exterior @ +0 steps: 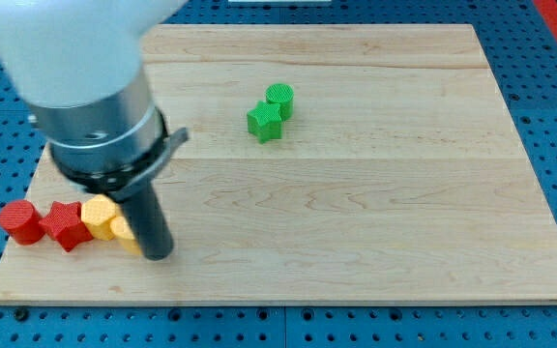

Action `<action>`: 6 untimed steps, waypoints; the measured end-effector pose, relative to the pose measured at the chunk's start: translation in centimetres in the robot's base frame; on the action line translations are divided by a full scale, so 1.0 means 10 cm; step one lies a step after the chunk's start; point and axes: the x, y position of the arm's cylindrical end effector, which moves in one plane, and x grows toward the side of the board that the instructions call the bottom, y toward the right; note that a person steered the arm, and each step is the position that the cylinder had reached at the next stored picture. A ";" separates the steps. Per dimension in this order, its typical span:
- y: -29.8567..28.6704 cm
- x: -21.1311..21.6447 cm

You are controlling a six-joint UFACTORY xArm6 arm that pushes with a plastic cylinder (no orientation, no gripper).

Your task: Push the arm slightly up

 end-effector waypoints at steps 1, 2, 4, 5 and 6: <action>0.15 -0.02; 0.33 -0.07; 0.72 -0.66; 0.73 -0.69; 0.74 -0.69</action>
